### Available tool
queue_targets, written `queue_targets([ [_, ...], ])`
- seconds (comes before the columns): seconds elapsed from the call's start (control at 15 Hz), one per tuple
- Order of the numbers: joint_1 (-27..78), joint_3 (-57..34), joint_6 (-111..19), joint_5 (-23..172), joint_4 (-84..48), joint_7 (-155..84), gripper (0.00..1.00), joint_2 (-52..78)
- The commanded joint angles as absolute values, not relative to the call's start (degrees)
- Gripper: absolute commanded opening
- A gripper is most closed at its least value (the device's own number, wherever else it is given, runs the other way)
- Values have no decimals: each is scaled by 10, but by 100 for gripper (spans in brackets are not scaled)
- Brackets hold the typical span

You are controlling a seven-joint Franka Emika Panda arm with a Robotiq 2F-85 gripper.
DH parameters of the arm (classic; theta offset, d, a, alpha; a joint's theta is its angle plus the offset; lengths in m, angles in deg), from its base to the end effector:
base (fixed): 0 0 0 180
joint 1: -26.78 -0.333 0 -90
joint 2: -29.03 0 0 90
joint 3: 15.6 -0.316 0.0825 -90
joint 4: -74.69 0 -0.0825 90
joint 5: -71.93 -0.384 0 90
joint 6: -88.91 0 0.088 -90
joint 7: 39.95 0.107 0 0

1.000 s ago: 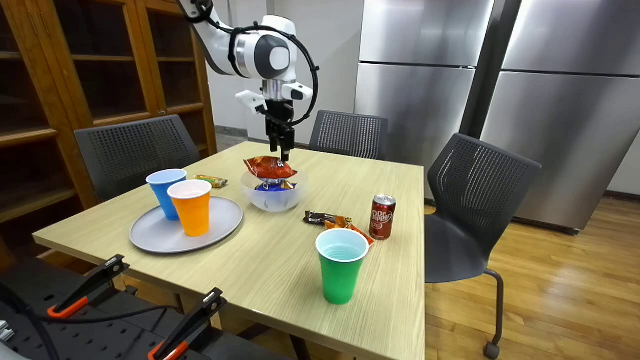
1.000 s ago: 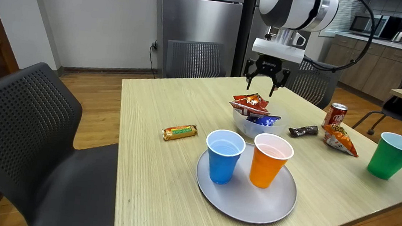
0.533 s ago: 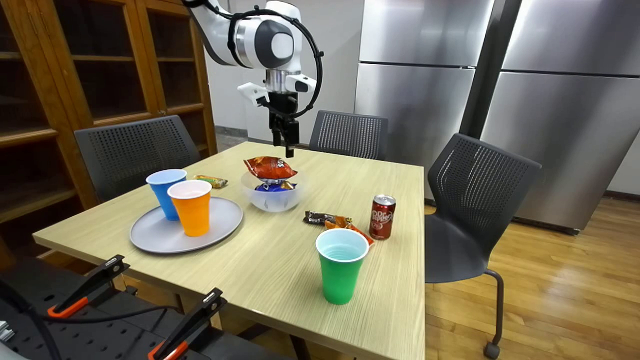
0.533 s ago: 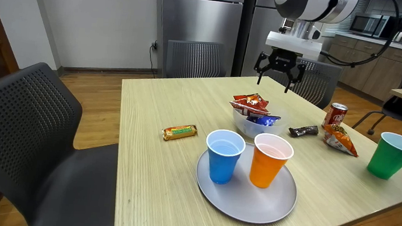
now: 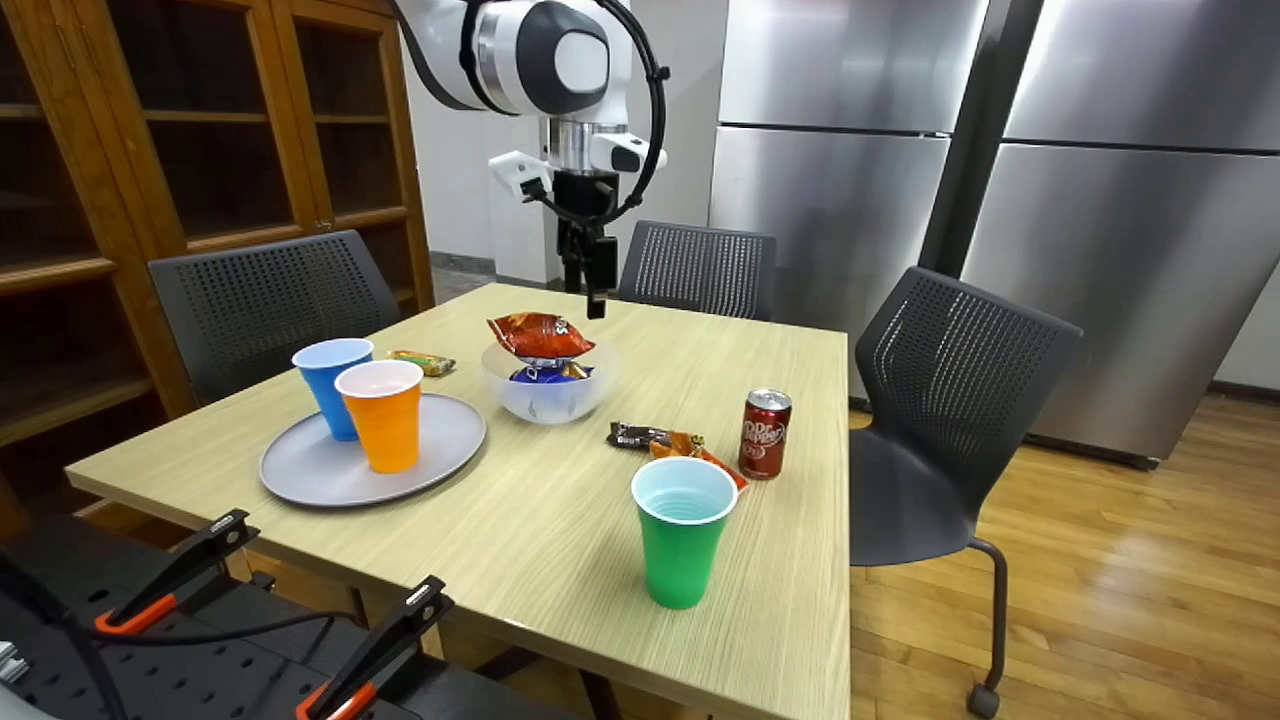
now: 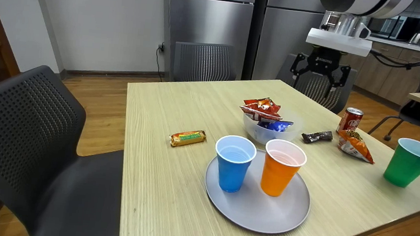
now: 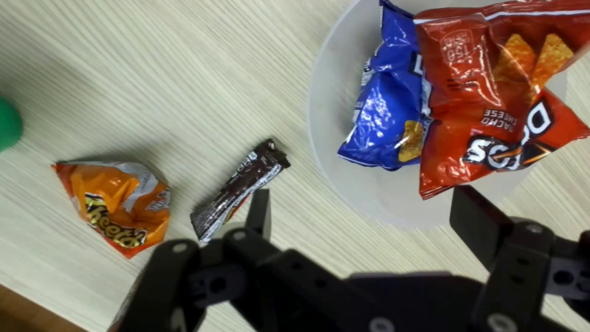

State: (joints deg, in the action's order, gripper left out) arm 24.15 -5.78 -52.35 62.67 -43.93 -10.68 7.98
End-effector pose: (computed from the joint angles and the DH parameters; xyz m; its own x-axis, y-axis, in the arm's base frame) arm 0.5888 -0.0725 0.2575 0.7326 -0.6806 0.0078 -0.6793 -0.7318 -0.0549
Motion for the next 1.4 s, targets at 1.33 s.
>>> queue_targets([
  [1.33,357,-15,-568,621,-660,-150,100,224],
])
